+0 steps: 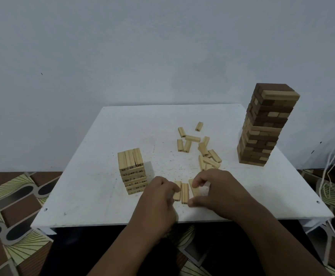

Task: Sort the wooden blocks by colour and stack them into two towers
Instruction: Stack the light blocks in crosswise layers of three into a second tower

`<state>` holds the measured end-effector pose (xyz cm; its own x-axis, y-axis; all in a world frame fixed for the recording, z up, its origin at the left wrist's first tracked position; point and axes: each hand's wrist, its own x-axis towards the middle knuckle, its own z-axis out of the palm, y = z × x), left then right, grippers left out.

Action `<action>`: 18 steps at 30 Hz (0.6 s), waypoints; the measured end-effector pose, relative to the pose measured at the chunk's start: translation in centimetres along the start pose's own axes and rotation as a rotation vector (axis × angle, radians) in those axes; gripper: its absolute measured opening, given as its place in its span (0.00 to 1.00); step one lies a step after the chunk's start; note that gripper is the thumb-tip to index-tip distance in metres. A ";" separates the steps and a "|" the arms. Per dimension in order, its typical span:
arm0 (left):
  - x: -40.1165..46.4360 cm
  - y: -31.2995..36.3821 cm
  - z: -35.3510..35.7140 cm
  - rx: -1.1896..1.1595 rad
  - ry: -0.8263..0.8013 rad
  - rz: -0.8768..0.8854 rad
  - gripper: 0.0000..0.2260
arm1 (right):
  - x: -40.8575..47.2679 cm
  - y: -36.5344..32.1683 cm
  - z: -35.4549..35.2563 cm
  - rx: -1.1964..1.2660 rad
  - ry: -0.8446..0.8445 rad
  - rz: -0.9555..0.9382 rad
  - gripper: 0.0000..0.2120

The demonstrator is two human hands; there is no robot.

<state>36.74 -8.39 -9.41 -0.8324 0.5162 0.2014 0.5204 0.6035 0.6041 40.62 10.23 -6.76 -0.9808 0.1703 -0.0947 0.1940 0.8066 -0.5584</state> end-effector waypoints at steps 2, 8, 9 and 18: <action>0.0 0.2 -0.1 0.012 -0.007 -0.011 0.12 | 0.1 0.1 0.3 0.012 -0.023 -0.013 0.20; 0.1 0.2 -0.5 -0.034 0.018 -0.016 0.11 | 0.3 0.4 0.8 0.042 0.003 -0.080 0.14; 0.1 0.2 -0.5 -0.037 0.028 -0.015 0.10 | 0.2 0.4 0.8 0.036 0.006 -0.089 0.14; 0.2 0.3 -0.6 -0.070 0.075 -0.040 0.08 | 0.0 0.1 0.8 0.006 0.032 -0.142 0.14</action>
<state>36.63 -8.52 -8.74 -0.8657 0.4438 0.2316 0.4739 0.5773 0.6650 40.59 9.86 -7.51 -0.9973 0.0727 0.0116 0.0532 0.8206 -0.5690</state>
